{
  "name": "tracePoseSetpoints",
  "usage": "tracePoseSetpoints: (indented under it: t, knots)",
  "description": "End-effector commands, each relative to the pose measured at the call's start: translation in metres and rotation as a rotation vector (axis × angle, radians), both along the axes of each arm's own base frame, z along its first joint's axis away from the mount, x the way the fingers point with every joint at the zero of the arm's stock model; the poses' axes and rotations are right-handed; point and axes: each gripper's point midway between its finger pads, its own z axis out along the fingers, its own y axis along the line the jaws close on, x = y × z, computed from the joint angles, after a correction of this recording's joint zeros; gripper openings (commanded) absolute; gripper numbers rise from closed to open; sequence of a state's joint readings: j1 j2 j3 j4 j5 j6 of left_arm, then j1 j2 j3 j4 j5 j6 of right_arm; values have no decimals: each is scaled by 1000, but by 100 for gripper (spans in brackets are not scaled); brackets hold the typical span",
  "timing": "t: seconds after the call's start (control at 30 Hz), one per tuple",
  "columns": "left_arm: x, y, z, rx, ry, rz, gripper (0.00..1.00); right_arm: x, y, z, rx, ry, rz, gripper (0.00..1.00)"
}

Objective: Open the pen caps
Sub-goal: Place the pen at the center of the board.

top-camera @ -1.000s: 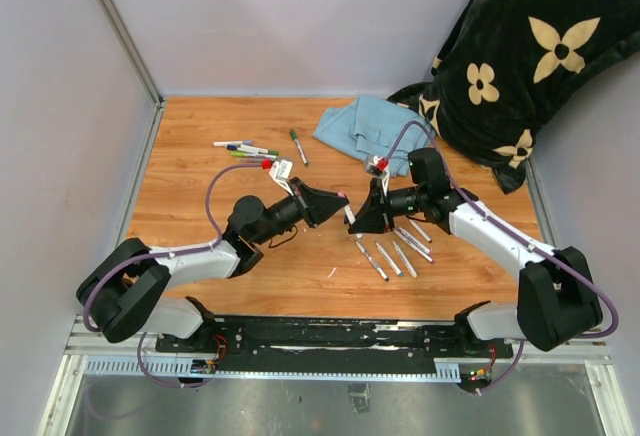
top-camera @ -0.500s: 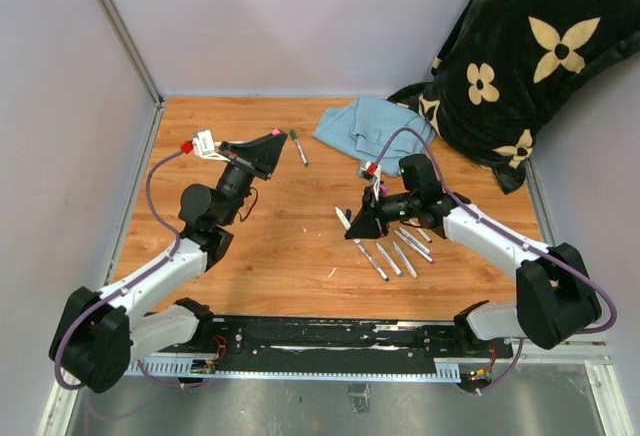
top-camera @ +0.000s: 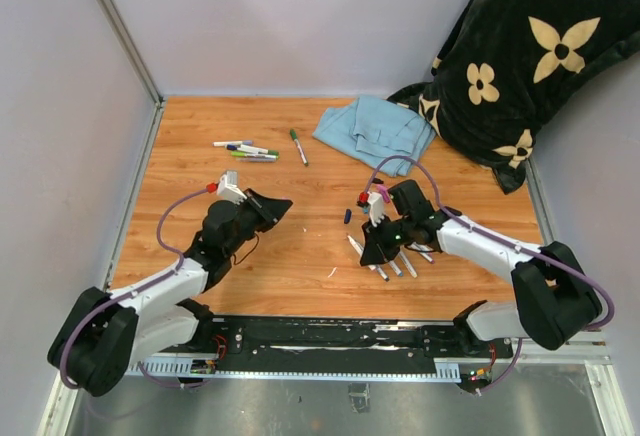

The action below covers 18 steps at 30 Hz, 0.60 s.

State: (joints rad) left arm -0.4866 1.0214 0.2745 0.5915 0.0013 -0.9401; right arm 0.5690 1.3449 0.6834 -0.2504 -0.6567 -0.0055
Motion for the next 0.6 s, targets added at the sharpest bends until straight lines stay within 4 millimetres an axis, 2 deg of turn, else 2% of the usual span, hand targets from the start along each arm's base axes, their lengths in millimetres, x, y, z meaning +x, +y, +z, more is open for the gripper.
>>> tracePoseSetpoints:
  t: [0.0,0.2,0.43,0.57]
  knots:
    - [4,-5,-23,-8,159,9,0,-5,-2,-12,-54,31,-33,15]
    - [8,-25,-56,11,292,-33,0,-17,1,-22,-79,122,-10,16]
    - [12,-67,-74,45,360,-110,0,-20,-3,-36,-172,178,-9,17]
    - [11,-83,-90,75,401,-121,0,-18,-6,-39,-207,185,-19,17]
